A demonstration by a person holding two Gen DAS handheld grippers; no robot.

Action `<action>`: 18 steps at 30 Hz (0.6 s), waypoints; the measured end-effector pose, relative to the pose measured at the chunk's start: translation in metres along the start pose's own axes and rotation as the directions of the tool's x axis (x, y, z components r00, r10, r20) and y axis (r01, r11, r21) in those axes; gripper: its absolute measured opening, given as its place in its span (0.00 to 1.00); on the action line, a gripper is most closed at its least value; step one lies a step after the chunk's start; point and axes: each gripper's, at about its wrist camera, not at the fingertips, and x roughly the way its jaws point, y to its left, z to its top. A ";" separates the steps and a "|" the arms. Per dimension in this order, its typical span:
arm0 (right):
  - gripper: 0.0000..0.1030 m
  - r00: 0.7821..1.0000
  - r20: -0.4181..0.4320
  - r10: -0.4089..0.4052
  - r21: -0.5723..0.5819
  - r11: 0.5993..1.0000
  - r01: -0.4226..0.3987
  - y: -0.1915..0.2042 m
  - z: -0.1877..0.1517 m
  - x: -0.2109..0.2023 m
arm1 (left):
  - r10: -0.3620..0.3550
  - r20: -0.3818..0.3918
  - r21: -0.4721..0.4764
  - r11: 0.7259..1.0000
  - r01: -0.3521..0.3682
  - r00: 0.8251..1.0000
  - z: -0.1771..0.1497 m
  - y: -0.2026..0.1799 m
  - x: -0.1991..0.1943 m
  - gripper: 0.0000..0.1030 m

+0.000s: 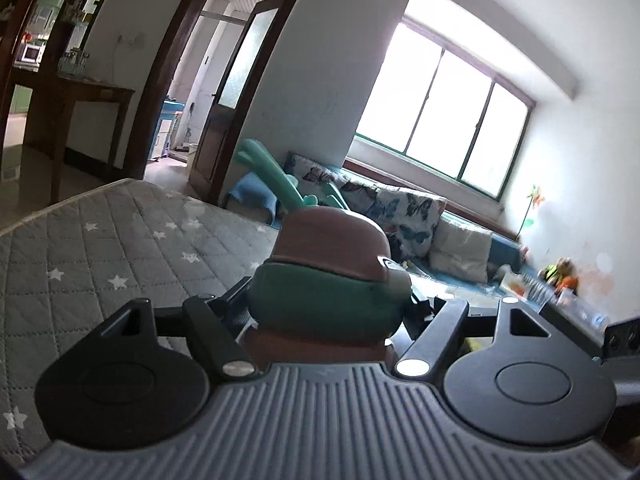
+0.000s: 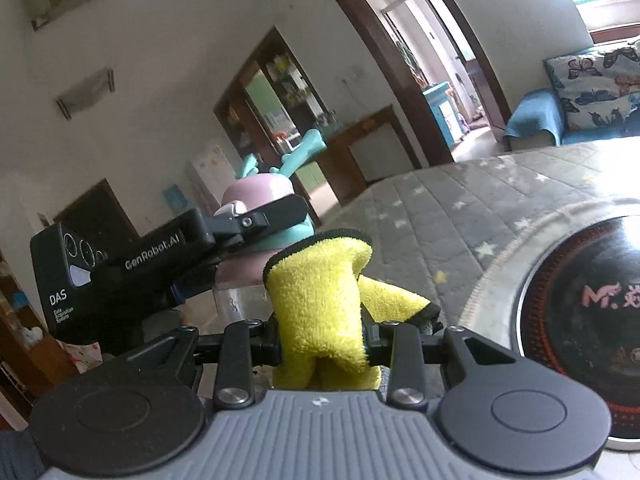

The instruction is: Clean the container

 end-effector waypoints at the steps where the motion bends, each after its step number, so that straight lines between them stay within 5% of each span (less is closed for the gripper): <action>1: 0.31 1.000 -0.003 -0.004 0.002 1.000 0.004 0.000 -0.001 0.000 | 0.002 -0.005 0.004 1.000 -0.002 1.000 -0.002 0.000 0.003 0.71; 18: 0.31 0.998 0.030 -0.053 -0.027 0.998 0.054 0.016 0.002 -0.014 | 0.025 -0.017 0.035 0.999 -0.025 1.000 0.020 -0.004 0.044 0.71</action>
